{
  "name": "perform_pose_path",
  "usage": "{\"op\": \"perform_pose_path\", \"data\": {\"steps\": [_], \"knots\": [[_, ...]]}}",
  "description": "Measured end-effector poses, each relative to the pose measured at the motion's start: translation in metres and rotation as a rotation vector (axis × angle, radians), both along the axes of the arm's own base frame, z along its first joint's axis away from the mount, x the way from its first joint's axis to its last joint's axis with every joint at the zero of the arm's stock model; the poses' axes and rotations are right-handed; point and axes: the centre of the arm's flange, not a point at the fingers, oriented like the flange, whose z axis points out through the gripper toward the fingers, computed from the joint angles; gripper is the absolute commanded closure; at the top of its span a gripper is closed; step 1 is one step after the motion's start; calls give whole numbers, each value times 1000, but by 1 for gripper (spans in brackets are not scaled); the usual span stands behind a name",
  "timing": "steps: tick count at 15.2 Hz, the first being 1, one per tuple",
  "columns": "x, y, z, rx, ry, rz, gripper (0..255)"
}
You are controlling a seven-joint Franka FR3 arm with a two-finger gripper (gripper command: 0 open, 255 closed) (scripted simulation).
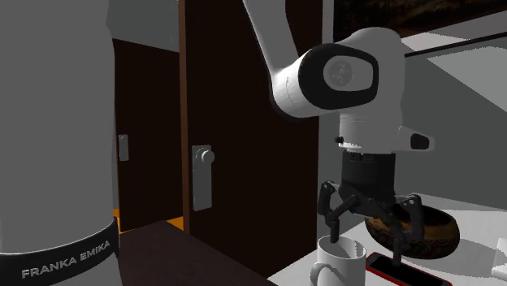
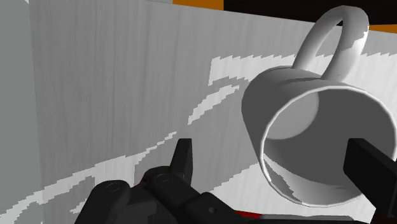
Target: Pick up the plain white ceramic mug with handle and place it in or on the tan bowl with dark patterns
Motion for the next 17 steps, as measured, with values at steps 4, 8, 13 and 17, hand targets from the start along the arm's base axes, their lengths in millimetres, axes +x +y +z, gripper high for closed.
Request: {"op": "perform_pose_path", "data": {"steps": [4, 8, 13, 17], "knots": [[-1, -2, -22, -1, -1, 1, 0], [-1, -1, -35, -1, -1, 0, 0], [-1, -1, -36, -1, -1, 0, 255], [-1, -1, -36, -1, -1, 0, 255]]}}
